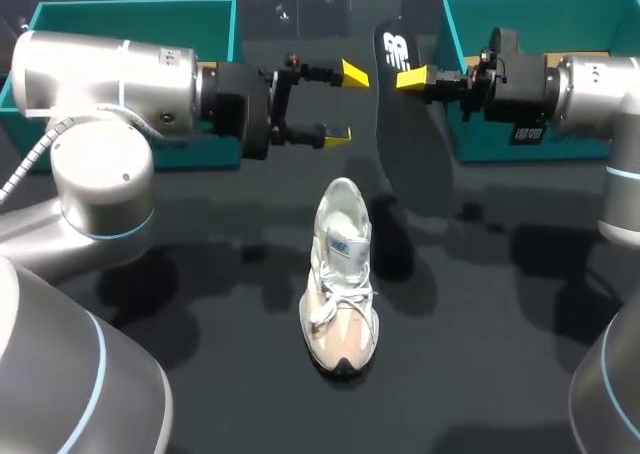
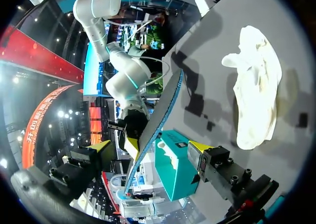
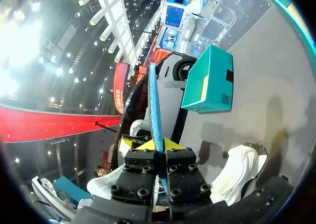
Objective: Take the shoe out of the shoebox, open the shoe tongue, remove and reinsert the insole, then place the shoe into the shoebox
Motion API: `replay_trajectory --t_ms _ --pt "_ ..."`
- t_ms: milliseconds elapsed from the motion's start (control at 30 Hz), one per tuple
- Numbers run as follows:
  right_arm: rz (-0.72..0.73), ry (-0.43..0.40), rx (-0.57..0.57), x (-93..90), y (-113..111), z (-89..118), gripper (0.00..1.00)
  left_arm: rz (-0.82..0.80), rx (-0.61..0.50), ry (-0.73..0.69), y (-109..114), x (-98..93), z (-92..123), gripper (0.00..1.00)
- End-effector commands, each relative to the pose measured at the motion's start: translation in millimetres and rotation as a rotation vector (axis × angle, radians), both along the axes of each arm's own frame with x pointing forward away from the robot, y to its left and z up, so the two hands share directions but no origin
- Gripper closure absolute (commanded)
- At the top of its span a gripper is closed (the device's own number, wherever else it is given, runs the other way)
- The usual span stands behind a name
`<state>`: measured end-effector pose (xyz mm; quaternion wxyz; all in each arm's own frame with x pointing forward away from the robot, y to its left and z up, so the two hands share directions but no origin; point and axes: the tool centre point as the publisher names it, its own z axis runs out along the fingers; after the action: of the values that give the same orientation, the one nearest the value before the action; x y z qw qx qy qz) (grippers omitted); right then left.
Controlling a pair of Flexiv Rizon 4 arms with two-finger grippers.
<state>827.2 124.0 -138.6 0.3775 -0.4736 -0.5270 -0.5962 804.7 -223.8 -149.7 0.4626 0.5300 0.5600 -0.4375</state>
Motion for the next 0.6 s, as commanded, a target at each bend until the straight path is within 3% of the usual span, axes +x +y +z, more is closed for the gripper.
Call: replay_trajectory --t_ms 33,233,333,467,600 --pt "0.032 0.131 -0.008 9.7 10 -3 1.00 0.010 -0.029 -0.005 -12 4.6 -10 0.00" --pt "0.058 0.306 0.009 14.3 21 -7 1.00 0.027 -0.068 -0.003 -14 13.0 -15 0.08" --pt "0.035 0.326 0.008 17.2 24 -8 1.00 0.026 -0.080 -0.005 -16 14.0 -16 0.17" --pt "-0.019 0.356 -0.019 21.3 24 -11 1.00 0.021 -0.096 -0.011 -19 14.0 -15 0.20" --pt "-0.063 0.375 -0.023 23.6 23 -15 1.00 0.017 -0.108 -0.022 -20 13.2 -11 0.32"
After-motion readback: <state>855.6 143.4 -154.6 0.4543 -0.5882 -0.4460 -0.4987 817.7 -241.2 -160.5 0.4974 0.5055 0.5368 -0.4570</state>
